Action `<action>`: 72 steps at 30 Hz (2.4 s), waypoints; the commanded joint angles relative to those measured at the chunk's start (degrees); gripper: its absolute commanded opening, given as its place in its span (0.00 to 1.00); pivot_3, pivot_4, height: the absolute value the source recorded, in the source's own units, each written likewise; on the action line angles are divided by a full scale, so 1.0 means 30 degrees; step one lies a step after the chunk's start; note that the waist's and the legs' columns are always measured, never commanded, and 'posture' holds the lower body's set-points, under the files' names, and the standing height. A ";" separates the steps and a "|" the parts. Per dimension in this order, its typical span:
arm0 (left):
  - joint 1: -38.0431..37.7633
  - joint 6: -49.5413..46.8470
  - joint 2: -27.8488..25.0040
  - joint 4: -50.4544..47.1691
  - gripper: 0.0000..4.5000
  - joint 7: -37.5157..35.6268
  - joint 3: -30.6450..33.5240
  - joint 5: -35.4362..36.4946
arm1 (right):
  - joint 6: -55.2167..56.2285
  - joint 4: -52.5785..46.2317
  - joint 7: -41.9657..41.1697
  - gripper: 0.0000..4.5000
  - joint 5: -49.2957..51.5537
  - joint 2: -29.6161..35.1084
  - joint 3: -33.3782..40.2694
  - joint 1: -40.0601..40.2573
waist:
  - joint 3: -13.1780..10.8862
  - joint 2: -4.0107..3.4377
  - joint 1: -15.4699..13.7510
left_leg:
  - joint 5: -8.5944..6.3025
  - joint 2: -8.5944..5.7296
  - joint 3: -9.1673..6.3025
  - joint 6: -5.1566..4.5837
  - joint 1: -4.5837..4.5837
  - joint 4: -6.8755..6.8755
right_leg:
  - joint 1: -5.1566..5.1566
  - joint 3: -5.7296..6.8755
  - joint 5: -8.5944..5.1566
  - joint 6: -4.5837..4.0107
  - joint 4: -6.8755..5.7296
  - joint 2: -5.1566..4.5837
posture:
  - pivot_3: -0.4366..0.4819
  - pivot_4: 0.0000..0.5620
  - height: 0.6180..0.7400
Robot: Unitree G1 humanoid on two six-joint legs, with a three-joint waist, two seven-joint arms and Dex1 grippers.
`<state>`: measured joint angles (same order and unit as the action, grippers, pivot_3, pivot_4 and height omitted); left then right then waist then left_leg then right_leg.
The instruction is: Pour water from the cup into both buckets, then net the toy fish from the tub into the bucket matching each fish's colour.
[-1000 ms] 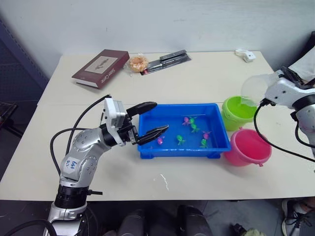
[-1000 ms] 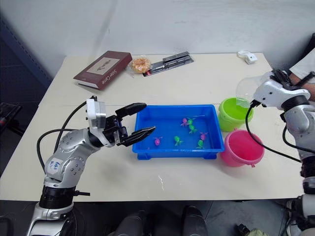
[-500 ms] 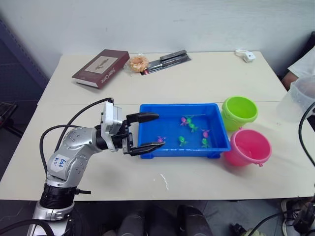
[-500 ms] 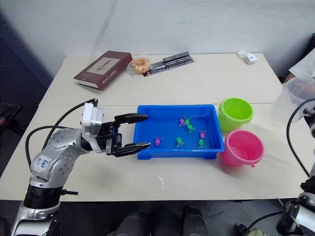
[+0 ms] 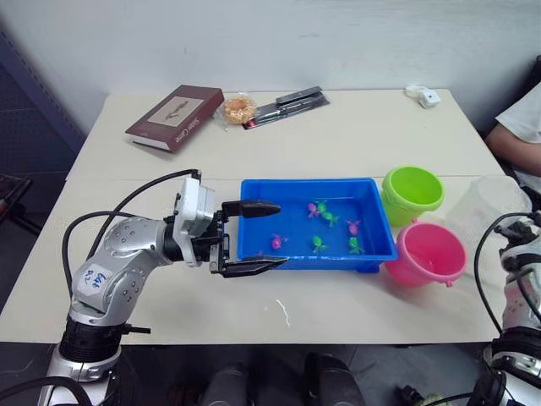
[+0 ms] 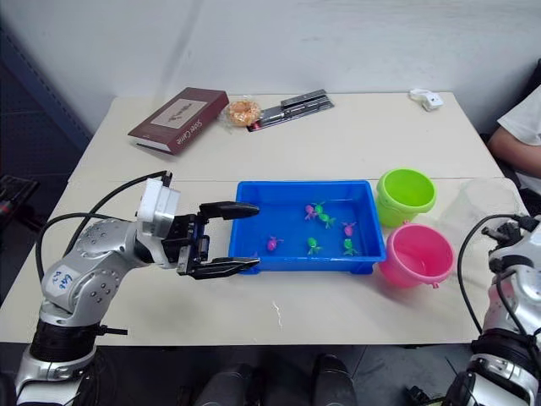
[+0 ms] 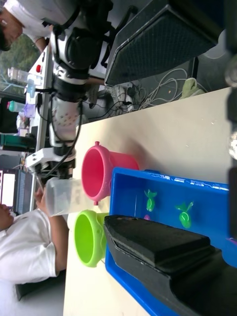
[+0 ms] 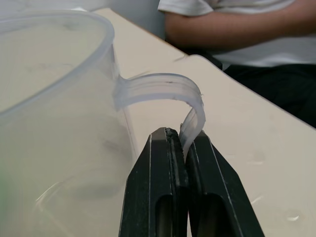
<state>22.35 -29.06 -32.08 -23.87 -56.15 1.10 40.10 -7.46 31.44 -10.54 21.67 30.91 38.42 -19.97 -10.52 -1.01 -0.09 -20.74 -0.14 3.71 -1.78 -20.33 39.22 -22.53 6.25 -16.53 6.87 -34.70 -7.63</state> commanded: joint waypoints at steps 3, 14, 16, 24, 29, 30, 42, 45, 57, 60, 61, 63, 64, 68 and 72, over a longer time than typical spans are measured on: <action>0.0460 -0.0012 -0.0147 -0.0260 1.00 -0.0052 0.0204 0.0375 | 0.0130 -0.0831 -0.0071 0.17 0.0743 0.0043 0.0458 0.0951 | 0.0000 0.0000 0.0062 | 0.0000 0.0004 0.0005 0.0000 0.0001 0.0000 | 0.0000 -0.0001 0.0000 0.0000 0.0001 0.0007 | 0.48 0.27 1.00; -0.0564 0.1176 -0.0070 0.0066 1.00 0.0055 0.0309 -0.0529 | -0.2179 -0.6776 0.0105 0.99 0.1449 -0.0043 0.0616 0.6171 | 0.0005 -0.0010 -0.0060 | -0.0003 0.0014 -0.0006 0.0006 0.0004 -0.0018 | -0.0001 -0.0047 -0.0002 -0.0003 0.0015 0.0012 | 0.48 0.27 1.00; -0.1280 0.1610 -0.0288 0.0227 1.00 -0.0200 0.0429 -0.0828 | -0.3572 -0.8941 -0.0266 0.99 0.2259 -0.0119 0.0869 0.7835 | 0.0007 -0.0014 -0.0059 | -0.0004 0.0013 -0.0004 0.0006 0.0004 -0.0017 | 0.0001 -0.0056 -0.0002 -0.0003 0.0021 0.0012 | 0.48 0.27 1.00; -0.4871 0.1640 -0.1509 0.1574 1.00 0.1546 0.3938 -0.1323 | -0.3659 -1.5333 -0.8188 0.99 0.3385 0.3080 0.3074 1.5424 | 0.0018 -0.0093 -0.0002 | -0.0023 0.0014 0.0013 -0.0002 0.0035 -0.0031 | 0.0009 -0.0103 -0.0004 -0.0007 0.0018 0.0005 | 0.48 0.27 1.00; -0.9267 0.0906 -0.2928 0.1413 1.00 0.2867 0.8931 -0.1332 | -0.2299 -1.8763 -1.2257 0.99 0.4832 0.3762 0.5387 1.7959 | -0.0008 0.0102 0.0112 | -0.0076 0.0117 0.0090 0.0028 0.0075 -0.0110 | 0.0013 -0.0088 -0.0023 -0.0037 0.0092 0.0071 | 0.48 0.27 1.00; -0.9595 0.0878 -0.2945 0.1350 1.00 0.3091 0.9488 -0.1184 | -0.1987 -1.9118 -1.2784 0.99 0.4781 0.3706 0.5302 1.8176 | 0.0006 0.0193 0.0073 | -0.0088 0.0139 0.0056 0.0052 0.0092 -0.0086 | 0.0008 -0.0091 -0.0034 -0.0059 0.0095 0.0077 | 0.48 0.27 1.00; -1.5985 -0.0403 -0.0168 0.3457 1.00 0.9830 1.5939 -0.3841 | 0.5017 -1.9565 -1.7708 0.99 0.3779 0.2134 -0.3825 1.2631 | 0.0088 0.0348 -0.0518 | -0.0194 0.0248 -0.0031 0.0104 0.0042 -0.0035 | 0.0026 -0.0053 -0.0018 -0.0192 0.0234 0.0001 | 0.48 0.27 1.00; -1.5995 -0.0842 0.0278 0.2881 1.00 1.0479 1.6255 -0.3511 | 0.6288 -1.8630 -1.9342 0.99 0.4020 0.1724 -0.5402 1.1914 | 0.0107 0.0380 -0.0415 | -0.0197 0.0251 -0.0016 0.0105 0.0062 -0.0034 | 0.0037 -0.0071 -0.0014 -0.0188 0.0235 -0.0007 | 0.48 0.27 1.00; -0.7629 -1.0558 -0.2864 0.0887 1.00 1.4633 1.1072 -0.2237 | 0.3908 -1.8120 -1.7911 0.99 0.5373 0.2673 -0.5321 0.9264 | 0.0112 0.0367 -0.0493 | -0.0172 0.0250 -0.0063 0.0144 0.0054 -0.0026 | 0.0026 -0.0039 -0.0021 -0.0219 0.0082 -0.0014 | 0.48 0.27 1.00; -0.3649 -1.0700 -0.2646 0.3025 1.00 1.4863 0.8146 -0.3035 | 0.3668 -1.8480 -1.7430 0.99 0.4996 0.2614 -0.5534 0.9536 | 0.0121 0.0353 -0.0428 | -0.0151 0.0244 -0.0020 0.0149 0.0061 -0.0025 | 0.0019 -0.0039 -0.0021 -0.0217 0.0050 0.0041 | 0.48 0.27 1.00; -0.2931 -1.0620 -0.2604 0.3584 1.00 1.4819 0.7566 -0.3278 | 0.3642 -1.8591 -1.7350 0.99 0.4883 0.2615 -0.5601 0.9620 | 0.0121 0.0354 -0.0416 | -0.0142 0.0236 0.0007 0.0148 0.0061 -0.0023 | 0.0004 -0.0018 -0.0021 -0.0216 0.0039 0.0088 | 0.48 0.27 1.00; -0.0991 -1.0230 -0.2456 0.5886 1.00 1.5097 0.5240 -0.4814 | 0.3436 -1.8938 -1.7083 0.99 0.4851 0.2584 -0.5772 0.9788 | 0.0121 0.0354 -0.0330 | -0.0138 0.0234 0.0071 0.0147 0.0072 -0.0022 | -0.0013 0.0031 -0.0018 -0.0210 0.0024 0.0167 | 0.48 0.27 1.00; 0.0090 -0.9758 -0.2233 0.7298 1.00 1.5081 0.3956 -0.5622 | 0.3433 -1.9108 -1.7030 0.99 0.4804 0.2535 -0.5845 0.9977 | 0.0121 0.0353 -0.0353 | -0.0138 0.0231 0.0091 0.0147 0.0082 -0.0021 | -0.0015 0.0030 -0.0017 -0.0209 0.0017 0.0176 | 0.48 0.27 1.00; 0.2596 -0.8600 -0.1543 1.1248 1.00 1.4390 0.1564 -0.7260 | 0.3714 -1.9445 -1.6972 0.99 0.4509 0.2257 -0.5913 1.0877 | 0.0119 0.0364 -0.0454 | -0.0132 0.0243 0.0114 0.0149 0.0072 0.0001 | -0.0028 0.0017 -0.0015 -0.0203 0.0012 0.0234 | 0.48 0.27 1.00; 0.4334 -0.6784 -0.0661 1.4992 1.00 1.4188 0.0800 -0.8422 | 0.3762 -2.0010 -1.6451 0.99 0.4431 0.1855 -0.5779 1.1719 | 0.0117 0.0372 -0.0462 | -0.0133 0.0271 0.0120 0.0155 0.0060 0.0010 | -0.0038 -0.0006 -0.0014 -0.0202 0.0024 0.0286 | 0.48 0.27 1.00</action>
<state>33.25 -53.04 -34.13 17.66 -12.99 3.69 17.10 2.70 -25.59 -60.90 34.38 37.18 20.03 14.66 -10.17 0.11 -1.48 -21.12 0.68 4.06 -1.30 -20.15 39.27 -22.64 6.23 -16.58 6.26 -34.64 -6.76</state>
